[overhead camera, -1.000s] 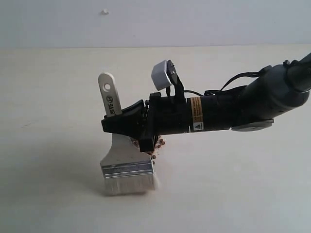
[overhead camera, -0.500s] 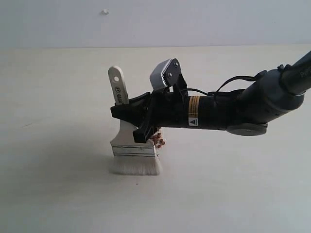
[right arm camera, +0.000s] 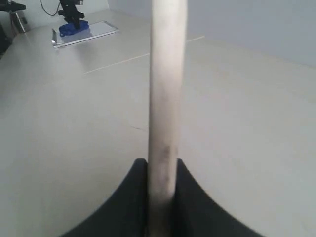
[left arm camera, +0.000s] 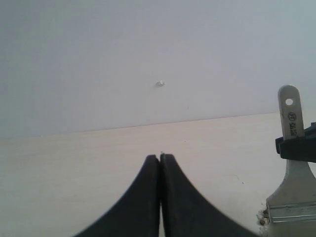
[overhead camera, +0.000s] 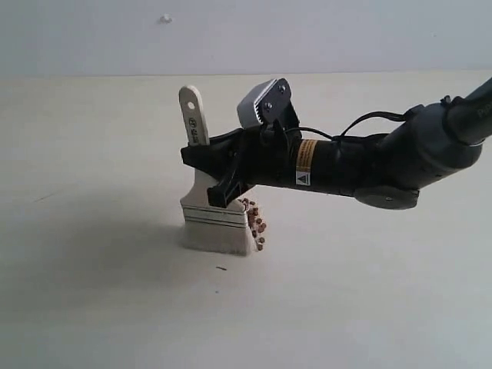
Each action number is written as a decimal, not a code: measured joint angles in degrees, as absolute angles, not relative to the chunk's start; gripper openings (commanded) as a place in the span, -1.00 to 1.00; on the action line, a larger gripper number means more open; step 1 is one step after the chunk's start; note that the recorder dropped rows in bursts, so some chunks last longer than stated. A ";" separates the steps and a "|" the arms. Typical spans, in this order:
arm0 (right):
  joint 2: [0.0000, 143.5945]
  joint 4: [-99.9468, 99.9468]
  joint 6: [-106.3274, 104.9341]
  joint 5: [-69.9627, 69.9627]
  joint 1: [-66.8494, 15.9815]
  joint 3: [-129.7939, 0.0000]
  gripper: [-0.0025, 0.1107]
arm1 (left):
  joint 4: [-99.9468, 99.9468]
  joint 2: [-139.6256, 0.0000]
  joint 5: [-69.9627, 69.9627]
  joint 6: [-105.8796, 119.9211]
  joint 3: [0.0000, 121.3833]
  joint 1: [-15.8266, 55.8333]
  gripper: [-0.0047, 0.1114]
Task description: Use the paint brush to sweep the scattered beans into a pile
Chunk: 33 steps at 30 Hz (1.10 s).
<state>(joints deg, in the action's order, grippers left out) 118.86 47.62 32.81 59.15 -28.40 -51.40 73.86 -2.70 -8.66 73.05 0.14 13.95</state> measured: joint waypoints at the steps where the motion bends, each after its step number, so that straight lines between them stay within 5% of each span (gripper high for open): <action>1: 117.94 48.44 34.27 59.05 -28.40 -51.40 -0.96 | 73.86 -2.70 -8.66 73.05 0.14 13.95 -0.92; 13: 104.31 48.11 47.23 48.68 -31.66 -51.40 -0.96 | 73.86 -2.70 -8.66 73.05 0.14 13.95 -0.92; 21: 106.22 0.00 23.21 37.50 -45.40 -51.40 -0.96 | 73.86 -2.70 -8.66 73.05 0.14 13.95 -0.92; 28: 110.18 -46.77 -9.92 45.69 -57.14 -53.89 -0.96 | 73.86 -2.70 -8.66 73.05 0.14 13.95 -0.92; 33: 113.32 -59.58 -23.08 49.80 -62.27 -60.19 -0.96 | 73.86 -2.70 -8.66 73.05 0.14 13.95 -0.92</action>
